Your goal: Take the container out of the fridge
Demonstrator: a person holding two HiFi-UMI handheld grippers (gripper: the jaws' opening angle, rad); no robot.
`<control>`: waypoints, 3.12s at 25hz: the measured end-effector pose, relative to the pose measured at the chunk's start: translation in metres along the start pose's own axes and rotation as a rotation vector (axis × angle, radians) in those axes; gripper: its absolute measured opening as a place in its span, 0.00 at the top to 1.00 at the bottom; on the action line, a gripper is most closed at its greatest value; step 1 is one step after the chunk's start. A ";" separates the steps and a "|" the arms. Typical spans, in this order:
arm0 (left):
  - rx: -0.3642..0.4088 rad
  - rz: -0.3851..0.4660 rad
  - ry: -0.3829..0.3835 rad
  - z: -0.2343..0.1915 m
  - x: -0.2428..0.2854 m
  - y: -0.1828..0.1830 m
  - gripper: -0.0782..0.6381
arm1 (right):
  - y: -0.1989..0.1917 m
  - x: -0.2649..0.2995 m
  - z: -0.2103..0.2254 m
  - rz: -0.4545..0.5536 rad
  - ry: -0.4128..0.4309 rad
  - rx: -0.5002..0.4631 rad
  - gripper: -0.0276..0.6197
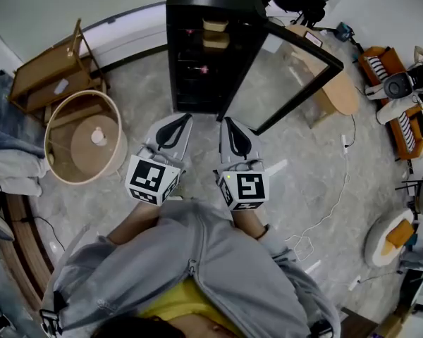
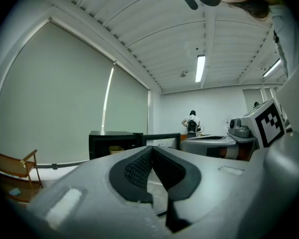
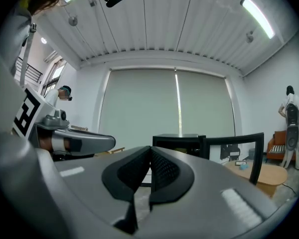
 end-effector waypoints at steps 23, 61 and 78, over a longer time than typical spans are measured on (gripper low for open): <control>-0.081 -0.039 -0.083 -0.124 0.073 -0.038 0.88 | -0.045 0.140 0.006 -0.070 -0.075 0.032 0.59; -0.091 -0.044 -0.124 -0.268 0.319 -0.105 0.88 | -0.164 0.397 0.166 -0.143 -0.130 0.038 0.40; -0.086 -0.115 -0.258 -0.286 0.362 -0.143 0.88 | -0.218 0.431 0.176 -0.219 -0.218 0.054 0.34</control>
Point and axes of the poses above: the fingertips, and each gripper's own axes: x forward along the fingers, z to its right, y out of its top, the point moved 10 cm from there along -x, backward along the fingers, and after that the axes turned 8 degrees about z, right-handed, at the moved point
